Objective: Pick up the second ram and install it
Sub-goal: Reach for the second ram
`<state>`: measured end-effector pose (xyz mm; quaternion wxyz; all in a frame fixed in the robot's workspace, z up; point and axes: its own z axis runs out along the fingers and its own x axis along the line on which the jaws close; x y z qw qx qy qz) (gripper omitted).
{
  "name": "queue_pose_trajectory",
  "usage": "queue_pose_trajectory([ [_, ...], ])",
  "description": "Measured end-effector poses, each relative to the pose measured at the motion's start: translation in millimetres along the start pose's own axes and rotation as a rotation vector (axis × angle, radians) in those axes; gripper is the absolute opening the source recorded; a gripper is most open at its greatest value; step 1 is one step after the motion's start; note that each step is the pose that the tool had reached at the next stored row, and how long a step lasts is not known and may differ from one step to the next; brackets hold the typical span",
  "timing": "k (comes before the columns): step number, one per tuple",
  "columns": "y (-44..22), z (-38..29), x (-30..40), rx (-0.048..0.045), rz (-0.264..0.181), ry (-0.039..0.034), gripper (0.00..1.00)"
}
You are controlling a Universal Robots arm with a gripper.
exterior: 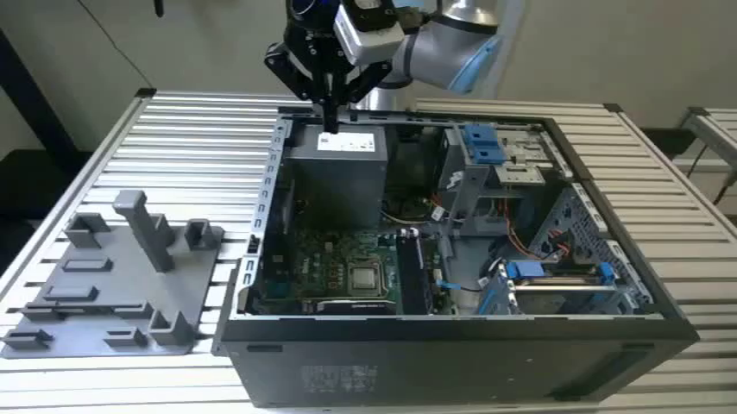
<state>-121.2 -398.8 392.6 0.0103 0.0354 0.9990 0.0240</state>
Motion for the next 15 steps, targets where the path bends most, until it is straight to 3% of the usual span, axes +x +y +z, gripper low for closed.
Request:
queue_pose_trajectory([
  [15, -0.1, -0.1, 1.6, 0.0001, 0.000, 0.0001, 0.11],
])
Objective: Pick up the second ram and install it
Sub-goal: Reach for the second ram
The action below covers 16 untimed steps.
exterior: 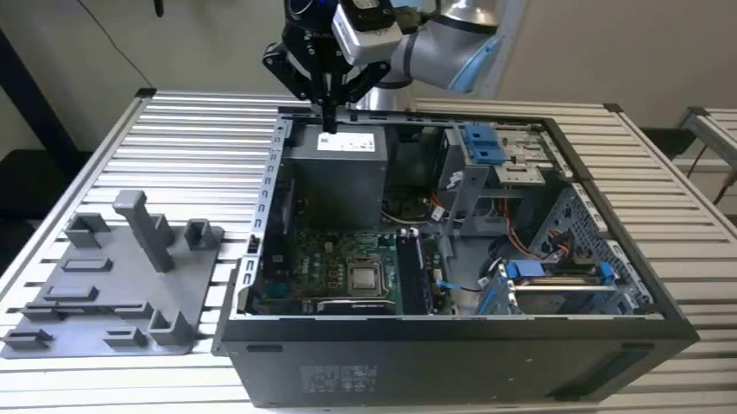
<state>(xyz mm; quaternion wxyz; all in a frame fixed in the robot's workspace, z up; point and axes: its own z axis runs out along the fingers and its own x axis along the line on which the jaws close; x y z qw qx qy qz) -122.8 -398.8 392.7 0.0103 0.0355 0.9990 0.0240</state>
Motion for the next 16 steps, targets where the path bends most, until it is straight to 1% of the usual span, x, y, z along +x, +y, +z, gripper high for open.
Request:
queue_pose_trajectory([
  [6, -0.3, -0.1, 4.9, -0.0001, 0.000, -0.0001, 0.11],
  [8, -0.6, -0.1, 8.1, -0.0001, 0.000, -0.0001, 0.11],
  [12, -1.1, -0.1, 16.6, -0.0002, 0.000, -0.0002, 0.11],
  [16, -1.4, -0.2, 20.7, -0.0004, 0.000, -0.0025, 0.11],
])
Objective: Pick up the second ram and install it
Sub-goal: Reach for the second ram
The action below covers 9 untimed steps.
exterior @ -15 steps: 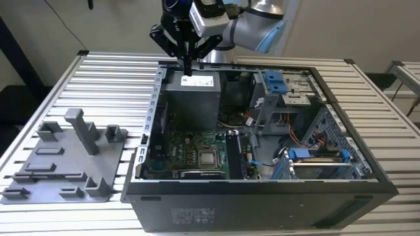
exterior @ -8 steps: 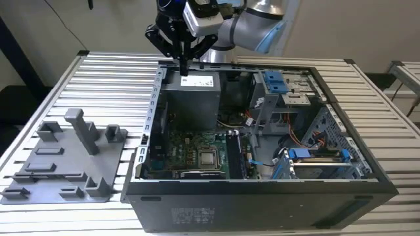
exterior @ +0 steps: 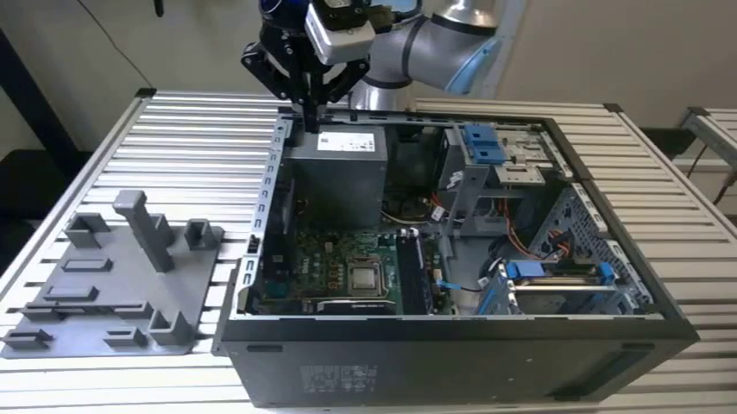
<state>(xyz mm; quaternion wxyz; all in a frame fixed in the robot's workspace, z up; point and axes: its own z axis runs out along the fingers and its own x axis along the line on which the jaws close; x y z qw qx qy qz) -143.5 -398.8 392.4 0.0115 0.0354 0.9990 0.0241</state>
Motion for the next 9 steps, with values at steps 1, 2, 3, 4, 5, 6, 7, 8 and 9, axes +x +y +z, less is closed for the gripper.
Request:
queue_pose_trajectory([
  [1, 0.0, 0.0, 0.4, 0.0001, 0.000, 0.0000, 0.11],
  [2, 0.0, -0.1, 0.8, 0.0001, 0.000, 0.0000, 0.11],
  [3, -0.1, -0.1, 1.3, 0.0001, 0.000, 0.0000, 0.11],
  [4, -0.1, 0.0, 1.8, 0.0000, 0.000, -0.0001, 0.11],
  [5, -0.2, -0.1, 2.7, 0.0001, 0.000, 0.0000, 0.11],
  [6, -0.2, -0.1, 3.1, 0.0000, 0.000, 0.0000, 0.11],
  [7, -0.1, -0.1, 3.4, 0.0001, 0.000, 0.0000, 0.11],
  [8, -0.2, -0.2, 4.0, 0.0001, 0.000, 0.0002, 0.11],
  [9, -0.4, -0.3, 5.9, 0.0002, 0.000, 0.0002, 0.11],
])
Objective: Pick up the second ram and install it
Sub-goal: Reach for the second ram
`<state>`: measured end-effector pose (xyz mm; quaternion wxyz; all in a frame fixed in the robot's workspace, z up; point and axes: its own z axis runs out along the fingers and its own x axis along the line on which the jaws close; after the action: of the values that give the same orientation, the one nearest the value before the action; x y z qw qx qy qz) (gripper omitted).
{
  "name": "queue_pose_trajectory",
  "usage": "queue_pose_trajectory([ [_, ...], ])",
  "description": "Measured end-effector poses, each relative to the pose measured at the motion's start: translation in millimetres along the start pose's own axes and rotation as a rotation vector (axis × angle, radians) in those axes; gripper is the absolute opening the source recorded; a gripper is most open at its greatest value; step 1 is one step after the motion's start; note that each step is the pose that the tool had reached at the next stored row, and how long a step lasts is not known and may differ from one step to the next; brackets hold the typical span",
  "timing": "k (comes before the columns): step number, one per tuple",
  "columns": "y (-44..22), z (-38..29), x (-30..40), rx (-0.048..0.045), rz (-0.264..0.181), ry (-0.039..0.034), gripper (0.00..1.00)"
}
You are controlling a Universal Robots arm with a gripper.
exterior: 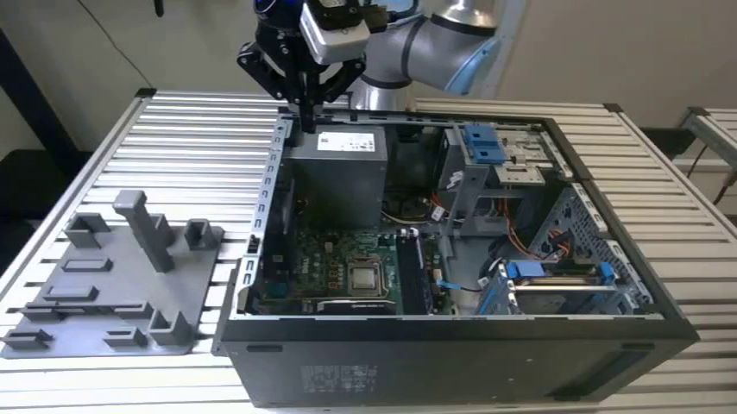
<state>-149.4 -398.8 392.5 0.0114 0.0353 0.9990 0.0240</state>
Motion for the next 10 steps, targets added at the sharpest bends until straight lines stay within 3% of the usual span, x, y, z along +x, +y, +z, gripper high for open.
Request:
queue_pose_trajectory([
  [10, -1.4, -0.5, 20.7, 0.0001, 0.000, 0.0036, 0.11],
])
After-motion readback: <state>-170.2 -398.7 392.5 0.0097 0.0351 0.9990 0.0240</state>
